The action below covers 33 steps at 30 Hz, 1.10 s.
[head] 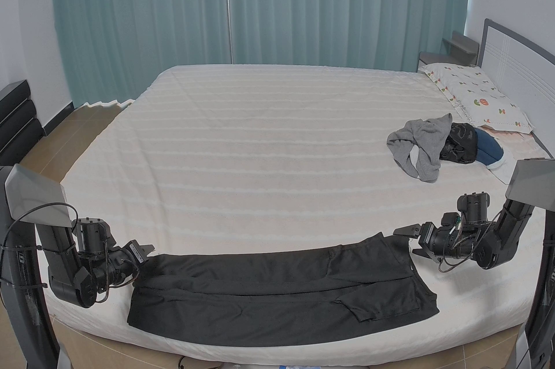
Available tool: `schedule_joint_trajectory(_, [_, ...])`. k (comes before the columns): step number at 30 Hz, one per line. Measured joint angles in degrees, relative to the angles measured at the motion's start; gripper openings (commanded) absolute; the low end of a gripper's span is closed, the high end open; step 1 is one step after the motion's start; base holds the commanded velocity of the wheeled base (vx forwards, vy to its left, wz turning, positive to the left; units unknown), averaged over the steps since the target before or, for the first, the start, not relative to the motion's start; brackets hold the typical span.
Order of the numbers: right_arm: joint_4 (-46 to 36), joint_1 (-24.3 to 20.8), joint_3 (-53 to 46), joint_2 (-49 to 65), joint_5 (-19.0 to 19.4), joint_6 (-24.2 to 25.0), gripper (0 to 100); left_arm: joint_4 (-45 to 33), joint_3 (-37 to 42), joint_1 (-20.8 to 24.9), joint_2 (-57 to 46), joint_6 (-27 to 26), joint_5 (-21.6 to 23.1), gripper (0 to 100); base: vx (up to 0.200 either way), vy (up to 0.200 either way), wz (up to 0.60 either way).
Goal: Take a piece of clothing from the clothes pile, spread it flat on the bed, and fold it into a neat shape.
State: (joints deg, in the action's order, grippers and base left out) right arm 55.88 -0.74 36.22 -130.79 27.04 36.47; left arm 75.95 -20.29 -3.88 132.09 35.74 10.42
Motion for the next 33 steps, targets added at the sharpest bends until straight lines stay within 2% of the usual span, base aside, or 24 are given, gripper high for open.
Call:
schedule_joint_trajectory(11, [0.09, 0.39, -0.09, 0.0, -1.4, 0.01, 100, 0.68, -0.72, -1.83, -0.83, 0.39, -3.89, 0, 0.0, 0.0, 0.0])
schedule_joint_trajectory(33, [0.09, 0.41, 2.65, -2.47, -1.5, 0.11, 100, 1.24, -2.67, -3.72, -0.28, 1.69, -4.51, 0, 0.0, 0.0, 0.0])
